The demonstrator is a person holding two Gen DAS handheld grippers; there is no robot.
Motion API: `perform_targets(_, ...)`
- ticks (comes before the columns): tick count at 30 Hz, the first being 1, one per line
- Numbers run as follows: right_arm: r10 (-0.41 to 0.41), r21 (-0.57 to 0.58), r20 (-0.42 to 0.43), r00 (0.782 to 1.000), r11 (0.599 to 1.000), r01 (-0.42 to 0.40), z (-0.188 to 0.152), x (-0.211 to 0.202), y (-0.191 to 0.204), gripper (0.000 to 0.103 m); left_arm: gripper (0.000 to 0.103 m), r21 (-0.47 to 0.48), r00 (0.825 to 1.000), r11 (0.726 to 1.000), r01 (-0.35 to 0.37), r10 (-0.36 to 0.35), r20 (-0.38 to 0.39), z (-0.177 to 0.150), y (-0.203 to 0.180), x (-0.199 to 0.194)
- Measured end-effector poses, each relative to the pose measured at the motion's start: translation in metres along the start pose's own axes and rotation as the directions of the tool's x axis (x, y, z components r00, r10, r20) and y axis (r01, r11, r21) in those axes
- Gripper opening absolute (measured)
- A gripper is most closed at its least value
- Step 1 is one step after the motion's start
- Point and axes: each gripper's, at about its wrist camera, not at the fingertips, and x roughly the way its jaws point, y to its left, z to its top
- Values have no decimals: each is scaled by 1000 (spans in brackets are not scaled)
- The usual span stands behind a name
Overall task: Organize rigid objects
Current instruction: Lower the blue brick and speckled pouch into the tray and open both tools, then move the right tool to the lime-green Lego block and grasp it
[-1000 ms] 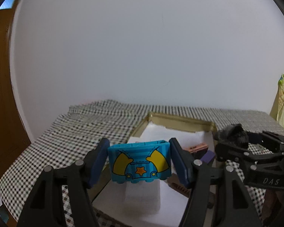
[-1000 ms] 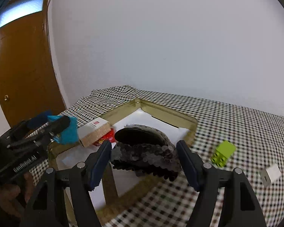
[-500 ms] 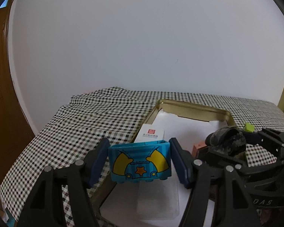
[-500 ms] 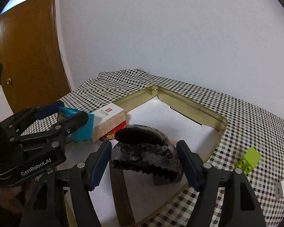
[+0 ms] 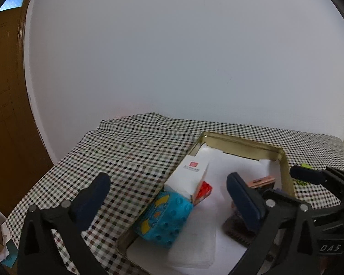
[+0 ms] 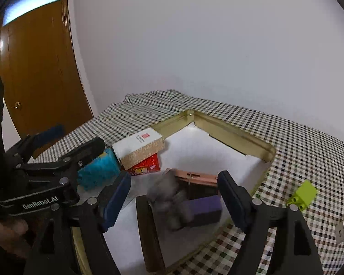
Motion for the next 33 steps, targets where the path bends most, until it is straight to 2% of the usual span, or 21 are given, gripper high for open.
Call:
perform_targets(8,-17,52,30,999,999,15,-5,-20,-28,80,103,11,1000,1000,17,-17,-15,1,-20,-8)
perform_targets(16,-132,133,25,991,983,128,-20,-43,-81,80,103,-7,991,994,110,-110,-69,13,-54,-6)
perform_targets(19,-200,163,-5,980,966,198,-26,-43,-104,80,103,8,986,990,141,-140,-85,16,-76,-4)
perform_targets(23,-240,195,-52,969,950,245,-31,-39,-132,80,103,26,984,988,149,-146,-97,22,-100,1)
perform_targets(27,-247,191,-96,964,946,261,-33,-23,-150,80,103,32,980,985,170,-165,-112,25,-124,8)
perform_targets(33,-247,145,-167,955,951,271,-30,2,-159,80,103,56,978,986,155,-145,-149,25,-144,23)
